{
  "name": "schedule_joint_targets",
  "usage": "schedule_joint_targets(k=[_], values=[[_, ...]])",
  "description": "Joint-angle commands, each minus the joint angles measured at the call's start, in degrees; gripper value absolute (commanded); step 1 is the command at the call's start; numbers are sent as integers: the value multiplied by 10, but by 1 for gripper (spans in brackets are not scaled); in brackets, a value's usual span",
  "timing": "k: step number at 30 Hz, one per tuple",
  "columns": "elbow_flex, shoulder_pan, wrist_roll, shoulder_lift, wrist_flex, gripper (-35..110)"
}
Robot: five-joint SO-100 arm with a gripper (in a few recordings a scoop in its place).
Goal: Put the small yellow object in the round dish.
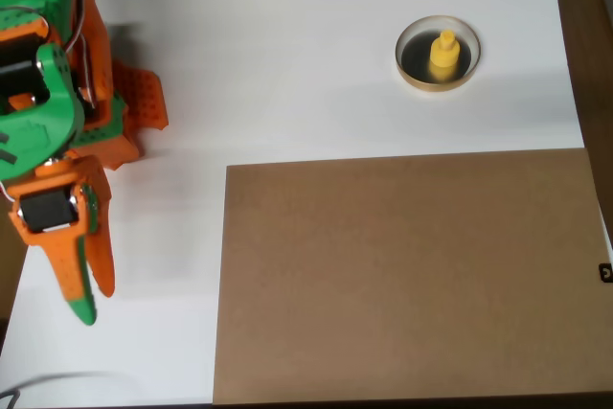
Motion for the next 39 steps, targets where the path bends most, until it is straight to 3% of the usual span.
schedule_joint_targets(k=[1, 8, 39], values=[[-4, 11, -6, 25, 8, 15], [15, -35, -49, 21, 12, 0], [19, -12, -22, 22, -1, 0]])
